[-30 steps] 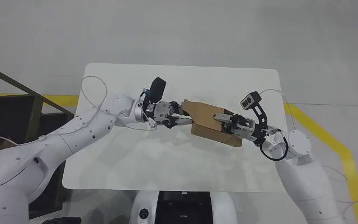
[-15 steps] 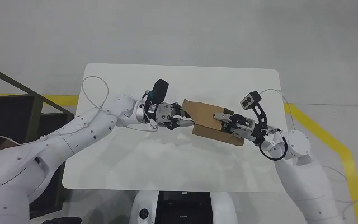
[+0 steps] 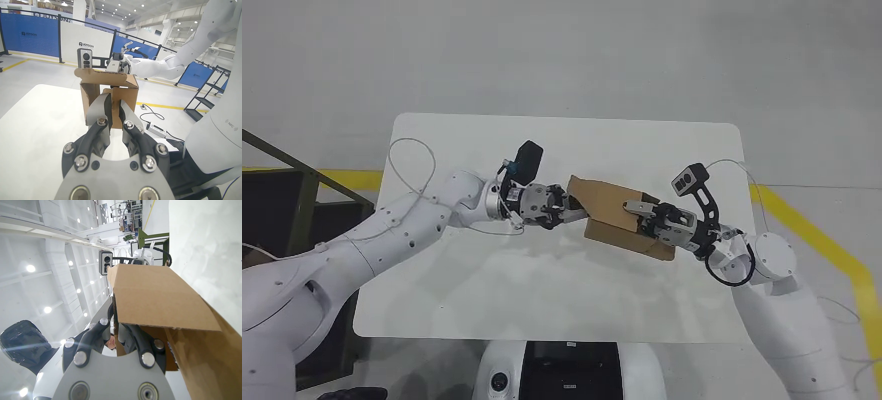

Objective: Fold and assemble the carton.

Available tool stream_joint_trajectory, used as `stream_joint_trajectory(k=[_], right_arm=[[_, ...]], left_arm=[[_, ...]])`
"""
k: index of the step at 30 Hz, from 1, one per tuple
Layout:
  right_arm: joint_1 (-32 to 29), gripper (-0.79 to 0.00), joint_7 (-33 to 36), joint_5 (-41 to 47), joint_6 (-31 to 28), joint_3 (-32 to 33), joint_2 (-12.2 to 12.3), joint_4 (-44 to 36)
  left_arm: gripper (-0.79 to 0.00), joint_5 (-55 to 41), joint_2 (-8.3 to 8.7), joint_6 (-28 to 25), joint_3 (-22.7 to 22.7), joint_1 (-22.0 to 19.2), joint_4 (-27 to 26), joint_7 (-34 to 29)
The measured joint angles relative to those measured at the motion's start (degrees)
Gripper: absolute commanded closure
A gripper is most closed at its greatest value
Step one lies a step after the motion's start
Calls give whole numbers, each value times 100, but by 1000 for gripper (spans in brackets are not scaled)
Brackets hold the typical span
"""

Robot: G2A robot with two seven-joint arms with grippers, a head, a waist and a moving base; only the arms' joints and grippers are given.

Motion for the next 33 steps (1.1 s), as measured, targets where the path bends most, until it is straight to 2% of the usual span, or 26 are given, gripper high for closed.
stream_joint_trajectory(k=[7, 11, 22, 25, 33], right_arm=[[0, 0, 0, -5, -4, -1, -2, 1], [-19, 0, -4, 1, -9, 22, 0, 2], [1, 0, -4, 23, -16, 73, 2, 40], [6, 0, 1, 28, -19, 73, 1, 35], [-7, 0, 27, 22, 12, 87, 5, -14]], left_arm=[[-151, -158, -20, 0, 0, -36, -38, -187], [-166, -157, 8, 0, 0, -78, -25, -19], [-302, 78, 272, 0, -74, 107, -2, 332], [-314, 72, 320, 0, -127, 149, 15, 338], [-332, 24, 254, 0, -194, 138, 23, 152]])
